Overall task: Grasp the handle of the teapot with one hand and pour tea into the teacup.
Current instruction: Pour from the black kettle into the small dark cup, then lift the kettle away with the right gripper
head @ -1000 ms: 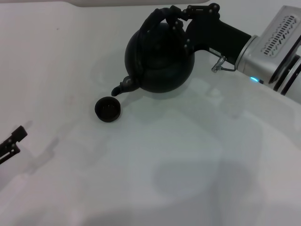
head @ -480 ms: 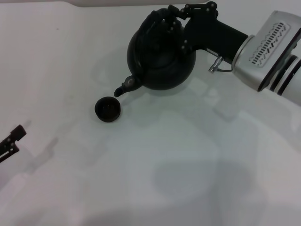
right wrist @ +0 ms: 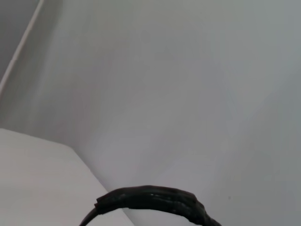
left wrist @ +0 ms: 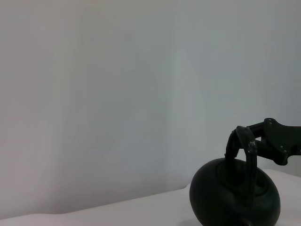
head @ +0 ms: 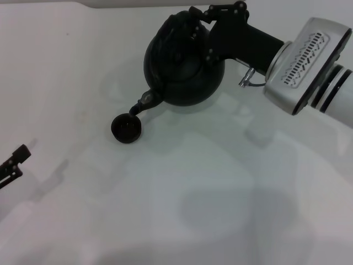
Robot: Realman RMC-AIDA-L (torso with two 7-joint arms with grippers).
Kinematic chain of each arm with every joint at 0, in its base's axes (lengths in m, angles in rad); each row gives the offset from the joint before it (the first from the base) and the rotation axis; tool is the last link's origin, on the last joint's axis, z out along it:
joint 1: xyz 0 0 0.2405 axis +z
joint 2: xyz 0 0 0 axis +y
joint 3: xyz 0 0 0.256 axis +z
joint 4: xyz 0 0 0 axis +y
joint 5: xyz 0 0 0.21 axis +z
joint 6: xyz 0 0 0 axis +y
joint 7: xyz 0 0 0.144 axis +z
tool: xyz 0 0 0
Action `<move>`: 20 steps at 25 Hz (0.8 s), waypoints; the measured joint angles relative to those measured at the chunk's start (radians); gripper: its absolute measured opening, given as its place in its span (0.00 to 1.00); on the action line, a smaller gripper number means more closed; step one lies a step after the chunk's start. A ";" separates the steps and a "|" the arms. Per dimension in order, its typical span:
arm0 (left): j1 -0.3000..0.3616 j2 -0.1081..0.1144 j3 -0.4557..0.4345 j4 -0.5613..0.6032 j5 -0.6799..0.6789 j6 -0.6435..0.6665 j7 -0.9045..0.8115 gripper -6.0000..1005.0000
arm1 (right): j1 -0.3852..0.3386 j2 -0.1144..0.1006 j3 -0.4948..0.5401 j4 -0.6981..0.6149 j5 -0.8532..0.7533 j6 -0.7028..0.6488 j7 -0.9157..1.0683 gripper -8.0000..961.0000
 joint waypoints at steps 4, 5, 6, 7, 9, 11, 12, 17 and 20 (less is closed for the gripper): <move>-0.001 0.000 0.000 0.000 -0.001 -0.001 0.000 0.88 | -0.006 0.000 -0.032 -0.031 0.069 0.048 -0.079 0.12; -0.001 0.000 0.000 0.000 -0.001 -0.001 0.000 0.88 | -0.006 0.000 -0.041 -0.036 0.092 0.055 -0.102 0.12; -0.002 0.000 0.000 0.000 -0.001 -0.001 0.000 0.88 | -0.006 0.000 -0.052 -0.041 0.118 0.062 -0.129 0.12; -0.002 0.000 0.000 0.000 -0.001 -0.001 0.000 0.88 | -0.007 0.000 -0.058 -0.044 0.137 0.066 -0.148 0.12; -0.003 0.000 0.000 0.000 -0.001 -0.001 0.000 0.88 | -0.008 0.000 -0.066 -0.047 0.159 0.071 -0.172 0.12; -0.004 0.000 0.000 0.000 -0.002 -0.001 0.000 0.88 | -0.008 0.000 -0.070 -0.049 0.169 0.071 -0.185 0.12; -0.004 0.000 0.000 0.000 -0.003 -0.001 0.000 0.88 | -0.008 0.000 -0.073 -0.050 0.171 0.071 -0.189 0.12; -0.005 0.001 0.000 0.000 -0.003 -0.002 0.000 0.88 | -0.014 0.000 -0.077 -0.059 0.173 0.073 -0.210 0.12; -0.005 0.001 0.000 0.000 -0.004 -0.002 0.000 0.88 | -0.017 -0.001 -0.086 -0.061 0.173 0.064 -0.226 0.12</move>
